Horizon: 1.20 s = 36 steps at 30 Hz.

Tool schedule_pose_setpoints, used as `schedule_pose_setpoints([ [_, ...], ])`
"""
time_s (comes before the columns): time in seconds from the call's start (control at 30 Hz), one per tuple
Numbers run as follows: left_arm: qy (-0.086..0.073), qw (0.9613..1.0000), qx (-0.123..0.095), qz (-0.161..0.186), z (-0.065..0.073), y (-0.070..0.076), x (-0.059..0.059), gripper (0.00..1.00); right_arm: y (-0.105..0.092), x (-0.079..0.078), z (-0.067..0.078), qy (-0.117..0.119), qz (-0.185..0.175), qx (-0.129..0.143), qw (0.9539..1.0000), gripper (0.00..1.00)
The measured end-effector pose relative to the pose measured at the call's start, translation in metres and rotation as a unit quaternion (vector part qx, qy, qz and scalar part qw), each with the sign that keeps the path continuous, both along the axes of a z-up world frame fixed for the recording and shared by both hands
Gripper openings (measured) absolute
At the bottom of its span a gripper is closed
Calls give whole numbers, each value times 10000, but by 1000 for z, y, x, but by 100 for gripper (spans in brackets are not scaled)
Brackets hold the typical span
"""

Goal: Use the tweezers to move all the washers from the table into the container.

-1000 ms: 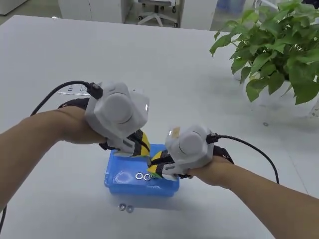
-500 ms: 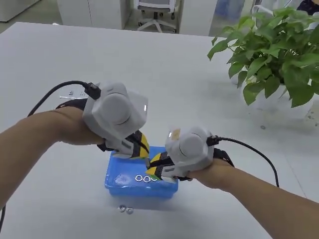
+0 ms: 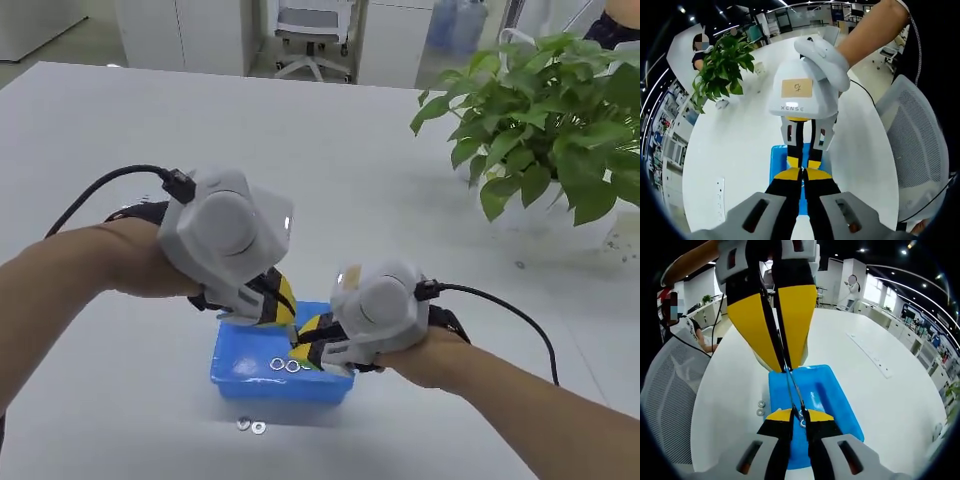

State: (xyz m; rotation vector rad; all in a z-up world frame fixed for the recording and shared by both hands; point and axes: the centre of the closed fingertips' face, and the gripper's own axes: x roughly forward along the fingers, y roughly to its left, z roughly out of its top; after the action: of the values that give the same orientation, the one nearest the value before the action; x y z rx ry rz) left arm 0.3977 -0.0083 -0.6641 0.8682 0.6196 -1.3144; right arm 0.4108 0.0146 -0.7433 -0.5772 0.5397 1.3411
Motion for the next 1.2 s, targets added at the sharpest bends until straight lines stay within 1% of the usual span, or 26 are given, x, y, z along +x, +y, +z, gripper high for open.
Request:
schedule_pose_setpoints([
  [0.43,30,10000,27,8,5,5,-17,5,5,-16,5,-32,120,1,9999,11],
  [0.6,31,10000,45,29,5,8,-25,5,8,-24,6,-34,169,16,9999,11],
  [0.9,65,9999,100,67,3,13,-36,5,13,-36,4,4,234,43,9997,11],
  [1.0,82,9999,115,80,2,15,-38,5,15,-39,3,11,253,44,9997,11],
  [1.2,117,9998,140,105,-2,17,-44,5,18,-45,-2,55,289,47,9996,11],
])
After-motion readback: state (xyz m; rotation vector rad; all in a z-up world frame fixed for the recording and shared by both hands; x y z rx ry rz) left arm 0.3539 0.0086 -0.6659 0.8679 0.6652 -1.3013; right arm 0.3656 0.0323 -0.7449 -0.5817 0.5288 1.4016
